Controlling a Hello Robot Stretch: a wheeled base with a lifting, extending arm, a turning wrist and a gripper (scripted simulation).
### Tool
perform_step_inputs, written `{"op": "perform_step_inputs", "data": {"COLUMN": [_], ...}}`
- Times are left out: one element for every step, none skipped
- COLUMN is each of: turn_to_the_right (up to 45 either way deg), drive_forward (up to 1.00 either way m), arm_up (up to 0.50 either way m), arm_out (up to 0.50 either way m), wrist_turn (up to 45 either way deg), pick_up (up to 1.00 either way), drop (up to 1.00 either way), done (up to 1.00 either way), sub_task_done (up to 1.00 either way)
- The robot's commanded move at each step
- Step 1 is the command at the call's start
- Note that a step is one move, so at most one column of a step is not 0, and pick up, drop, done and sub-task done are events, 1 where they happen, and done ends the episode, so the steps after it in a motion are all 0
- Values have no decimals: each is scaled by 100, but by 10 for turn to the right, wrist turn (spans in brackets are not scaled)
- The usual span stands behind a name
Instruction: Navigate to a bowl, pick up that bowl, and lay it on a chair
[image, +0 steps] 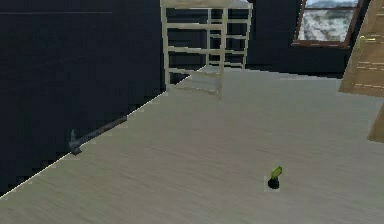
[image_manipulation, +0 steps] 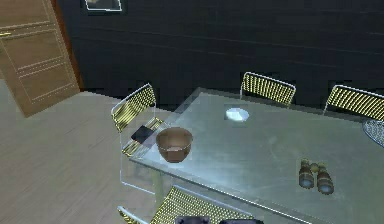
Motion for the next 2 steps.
{"op": "perform_step_inputs", "data": {"turn_to_the_right": [0,0], "drive_forward": [0,0], "arm_up": [0,0], "arm_out": [44,0], "wrist_turn": [0,450], "pick_up": [0,0], "drop": [0,0], "done": [0,0], "sub_task_done": [0,0]}}
